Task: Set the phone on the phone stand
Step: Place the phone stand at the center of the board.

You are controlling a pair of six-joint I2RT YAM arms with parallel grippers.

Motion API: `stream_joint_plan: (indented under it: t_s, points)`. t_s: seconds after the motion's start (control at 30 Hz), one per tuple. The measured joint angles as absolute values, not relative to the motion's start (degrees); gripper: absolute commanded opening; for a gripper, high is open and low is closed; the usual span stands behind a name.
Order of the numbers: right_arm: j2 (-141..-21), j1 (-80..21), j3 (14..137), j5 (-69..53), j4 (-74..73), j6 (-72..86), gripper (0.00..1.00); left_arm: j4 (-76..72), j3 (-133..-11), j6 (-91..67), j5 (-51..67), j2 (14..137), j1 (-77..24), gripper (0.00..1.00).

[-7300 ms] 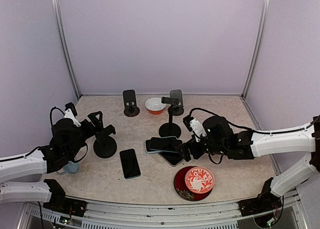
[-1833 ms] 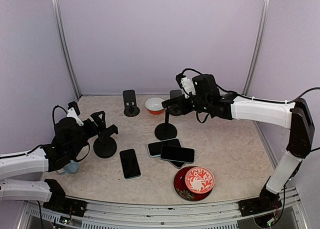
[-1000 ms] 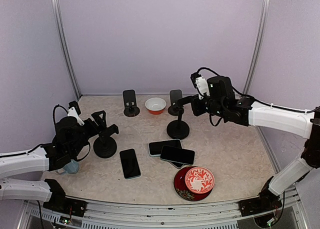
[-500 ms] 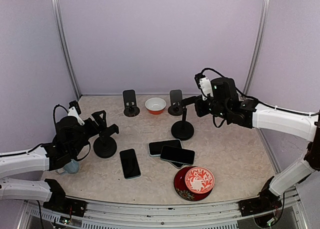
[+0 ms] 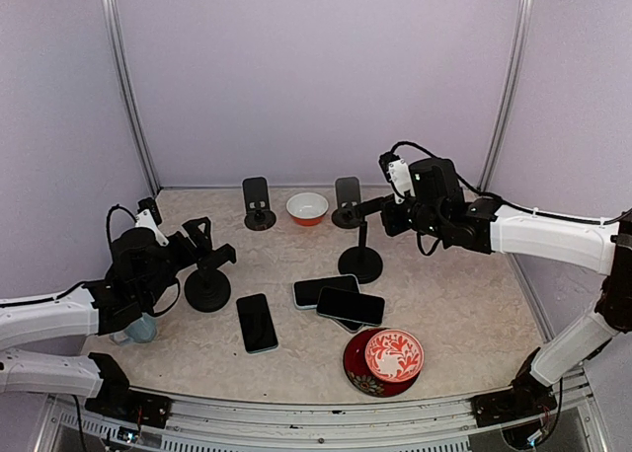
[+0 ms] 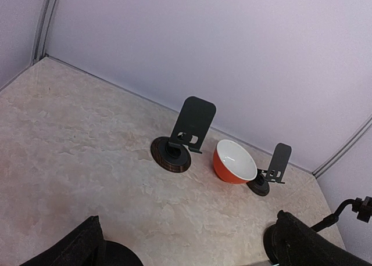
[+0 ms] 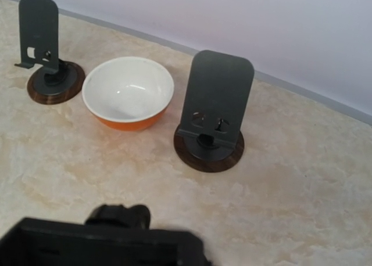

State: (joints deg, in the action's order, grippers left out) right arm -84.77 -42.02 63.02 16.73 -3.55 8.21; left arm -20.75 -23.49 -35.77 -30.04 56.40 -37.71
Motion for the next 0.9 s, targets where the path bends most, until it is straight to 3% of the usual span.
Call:
stream_joint_plan:
  t_s: [0.9]
  points:
    - [-85.6, -41.5, 63.0, 15.6, -2.3, 8.5, 0.00, -20.8, -24.5, -35.8, -30.0, 58.0, -37.7, 0.99]
